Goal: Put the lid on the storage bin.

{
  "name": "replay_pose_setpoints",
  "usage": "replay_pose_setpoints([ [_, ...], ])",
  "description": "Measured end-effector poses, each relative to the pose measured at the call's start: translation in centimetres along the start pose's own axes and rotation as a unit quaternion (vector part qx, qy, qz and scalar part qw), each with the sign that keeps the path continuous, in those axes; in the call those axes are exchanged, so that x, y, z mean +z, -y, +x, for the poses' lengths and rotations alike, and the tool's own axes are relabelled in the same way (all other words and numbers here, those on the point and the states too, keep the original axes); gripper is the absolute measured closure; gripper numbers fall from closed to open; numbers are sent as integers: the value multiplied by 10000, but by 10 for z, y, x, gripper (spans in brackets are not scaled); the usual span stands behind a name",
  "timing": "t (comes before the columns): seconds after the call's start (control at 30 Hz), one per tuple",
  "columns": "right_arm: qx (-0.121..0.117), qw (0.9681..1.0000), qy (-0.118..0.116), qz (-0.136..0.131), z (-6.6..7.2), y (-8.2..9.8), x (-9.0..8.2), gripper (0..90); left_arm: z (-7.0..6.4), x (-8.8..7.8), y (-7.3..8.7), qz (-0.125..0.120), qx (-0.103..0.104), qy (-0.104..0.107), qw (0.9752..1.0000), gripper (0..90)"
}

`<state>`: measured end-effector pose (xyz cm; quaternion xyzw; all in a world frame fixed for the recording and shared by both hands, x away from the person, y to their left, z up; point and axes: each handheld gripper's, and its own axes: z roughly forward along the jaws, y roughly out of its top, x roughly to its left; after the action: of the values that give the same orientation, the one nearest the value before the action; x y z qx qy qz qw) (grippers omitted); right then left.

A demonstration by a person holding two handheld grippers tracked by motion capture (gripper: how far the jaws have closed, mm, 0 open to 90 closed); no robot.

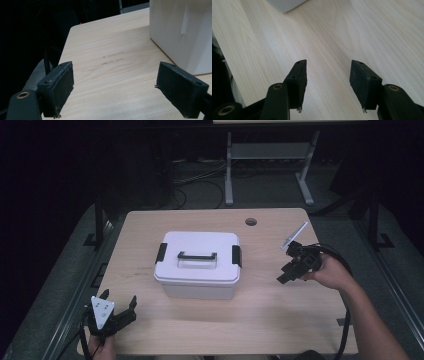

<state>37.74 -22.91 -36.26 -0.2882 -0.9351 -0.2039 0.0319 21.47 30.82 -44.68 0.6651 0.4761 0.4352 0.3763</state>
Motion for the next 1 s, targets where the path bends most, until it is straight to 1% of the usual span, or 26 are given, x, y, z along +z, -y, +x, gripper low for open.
replay_pose_setpoints([
  [0.3, 110, 9999, -46, 0, -3, 15, 8, 471, 0, 0, 0, 6, 4, 3, 10000, 136],
  [0.7, 258, 9996, -77, 37, -6, 34, 12, 466, 0, 0, 0, 3, -1, 6, 10000, 135],
  [1.0, 369, 9993, -77, 9, -8, 50, 14, 461, 0, 0, 0, 7, 3, -4, 10000, 135],
])
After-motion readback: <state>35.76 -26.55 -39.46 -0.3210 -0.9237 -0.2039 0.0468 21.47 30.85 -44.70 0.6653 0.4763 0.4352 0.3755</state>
